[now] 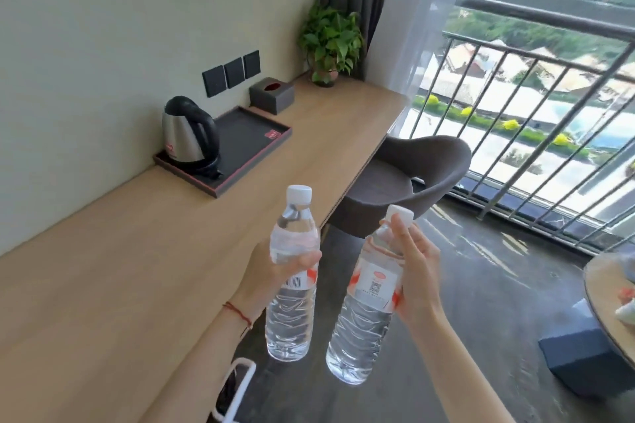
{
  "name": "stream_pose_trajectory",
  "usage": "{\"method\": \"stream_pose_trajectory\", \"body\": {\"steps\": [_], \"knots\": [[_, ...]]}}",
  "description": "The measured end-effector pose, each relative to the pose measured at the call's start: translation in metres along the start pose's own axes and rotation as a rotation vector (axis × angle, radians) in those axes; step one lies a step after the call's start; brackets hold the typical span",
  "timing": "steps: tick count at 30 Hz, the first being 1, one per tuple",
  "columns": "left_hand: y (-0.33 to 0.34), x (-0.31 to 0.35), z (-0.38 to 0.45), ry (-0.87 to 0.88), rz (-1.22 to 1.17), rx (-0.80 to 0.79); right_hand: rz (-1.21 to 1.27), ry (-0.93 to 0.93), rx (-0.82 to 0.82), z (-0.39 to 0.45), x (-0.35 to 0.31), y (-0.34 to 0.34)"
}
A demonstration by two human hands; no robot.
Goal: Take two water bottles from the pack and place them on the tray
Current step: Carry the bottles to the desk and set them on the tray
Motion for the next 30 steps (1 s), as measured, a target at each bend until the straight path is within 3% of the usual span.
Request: {"method": "stream_pose_trajectory", "body": {"steps": [7,13,20,30], "knots": [[0.016,-0.003,0.084,-0.067,-0.03,0.214,0.024,-0.007,-0.181,0.13,-0.009,0.012],[0.003,-0.02,0.17,-0.125,-0.076,0.37,0.066,-0.051,-0.401,0.233,-0.006,0.063],[-0.016,-0.015,0.253,-0.132,-0.091,0.495,0.083,-0.041,-0.542,0.329,-0.01,0.128],[-0.036,-0.04,0.325,-0.21,-0.097,0.771,-0.076,-0.026,-1.003,0.428,0.025,0.238]]}}
Point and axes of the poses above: each hand's wrist, its own z-axis towards the middle knuckle, its own y-axis out of the palm, x = y × z, the point moved 10 cm from there along z, towards the middle knuckle, and after that the axes turned 2 degrees about x, right-handed, at the moved point
